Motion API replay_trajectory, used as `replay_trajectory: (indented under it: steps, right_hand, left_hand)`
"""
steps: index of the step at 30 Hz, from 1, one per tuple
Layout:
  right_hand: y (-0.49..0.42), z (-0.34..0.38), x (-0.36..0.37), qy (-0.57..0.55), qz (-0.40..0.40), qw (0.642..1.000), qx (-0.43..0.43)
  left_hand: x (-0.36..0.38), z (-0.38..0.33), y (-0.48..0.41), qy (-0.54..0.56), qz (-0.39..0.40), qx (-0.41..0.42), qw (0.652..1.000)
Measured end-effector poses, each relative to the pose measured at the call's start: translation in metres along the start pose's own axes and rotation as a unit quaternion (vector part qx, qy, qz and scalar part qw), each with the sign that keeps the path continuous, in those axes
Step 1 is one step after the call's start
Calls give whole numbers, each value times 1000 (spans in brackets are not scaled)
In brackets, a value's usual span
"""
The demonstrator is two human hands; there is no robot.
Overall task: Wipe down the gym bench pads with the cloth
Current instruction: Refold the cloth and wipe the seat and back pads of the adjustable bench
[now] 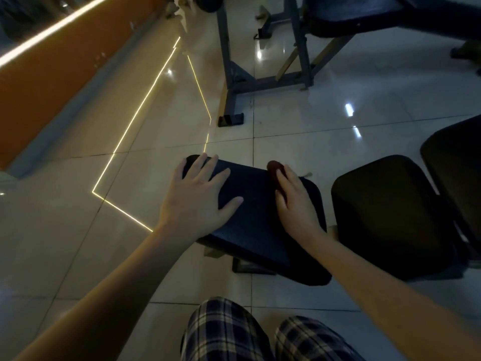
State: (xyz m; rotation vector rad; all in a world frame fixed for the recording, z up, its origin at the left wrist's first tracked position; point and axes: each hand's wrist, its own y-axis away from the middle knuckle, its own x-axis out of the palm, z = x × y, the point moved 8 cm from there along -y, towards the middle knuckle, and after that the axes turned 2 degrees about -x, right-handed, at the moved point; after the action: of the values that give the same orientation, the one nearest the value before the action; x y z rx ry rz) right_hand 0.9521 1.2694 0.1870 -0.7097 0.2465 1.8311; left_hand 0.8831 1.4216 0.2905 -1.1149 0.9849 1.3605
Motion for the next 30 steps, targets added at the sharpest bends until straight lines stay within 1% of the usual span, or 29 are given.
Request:
replay_trajectory:
  steps: [5,7,9,11,14,17,19,21,23,27,30]
  right_hand:
    - [113,-18,-1,30,56,995,-74]
    - [127,-23,0,21,70,995,-69]
    - [116,-21,0,-11,64,996,-54]
    - [87,-21,-1,-28,37,998,-34]
    - [22,-46,-7,-18,-6,998,58]
    - [-28,-72,-15,-24,-26,988,149]
    - [-39,-79,-13,-9,-22,987,160]
    - [-29,-72,-12,-9,-21,990,136]
    - [-1,-57,-14,-8,-12,996,90]
    - [88,-27,-7,13,16,1000,-4]
    - [116,-23,-2,29,24,998,-46]
  left_hand:
    - [-1,1,1,-3,-2,2,1000]
    - [0,1,0,1,-12,7,1000]
    - [0,1,-1,13,-36,9,999]
    - [-2,2,-1,32,-72,11,997]
    - [-3,2,-2,37,-94,16,995]
    - [-1,-1,-4,-1,-65,22,998]
    - [1,-2,-4,-41,-23,21,999]
    - [4,-3,-4,-72,15,19,997]
    - [7,-4,-4,-88,29,22,995]
    - [7,-5,-1,-96,32,28,995]
    - [6,-5,0,-91,31,29,995]
